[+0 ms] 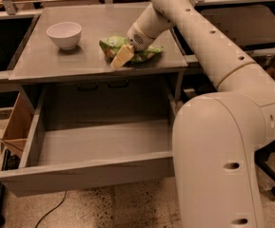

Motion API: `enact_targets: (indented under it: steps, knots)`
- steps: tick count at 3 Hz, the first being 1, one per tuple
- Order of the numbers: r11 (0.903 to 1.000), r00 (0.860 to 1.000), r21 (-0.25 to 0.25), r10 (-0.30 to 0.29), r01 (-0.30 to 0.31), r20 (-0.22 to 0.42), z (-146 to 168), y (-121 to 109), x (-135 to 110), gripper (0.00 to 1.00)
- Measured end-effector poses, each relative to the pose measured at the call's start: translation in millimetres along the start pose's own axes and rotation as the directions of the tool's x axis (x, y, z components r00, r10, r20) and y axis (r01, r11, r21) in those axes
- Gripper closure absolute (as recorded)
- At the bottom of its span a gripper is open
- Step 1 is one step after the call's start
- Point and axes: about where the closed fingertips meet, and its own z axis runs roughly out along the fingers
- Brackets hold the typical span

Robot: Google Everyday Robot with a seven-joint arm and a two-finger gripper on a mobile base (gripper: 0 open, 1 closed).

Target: Place green rice chip bag into top drawer

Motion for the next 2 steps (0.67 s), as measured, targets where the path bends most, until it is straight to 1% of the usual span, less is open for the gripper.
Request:
enact_targets:
  steps: [1, 2]
  knots:
    - [1.0000, 1.000, 0.000, 0.000, 0.000, 0.000, -4.8, 0.3, -3.7, 0.64]
    - [0.9997, 0.998, 0.014, -0.019, 0.018, 0.058, -25.1, 10.8, -9.1, 0.88]
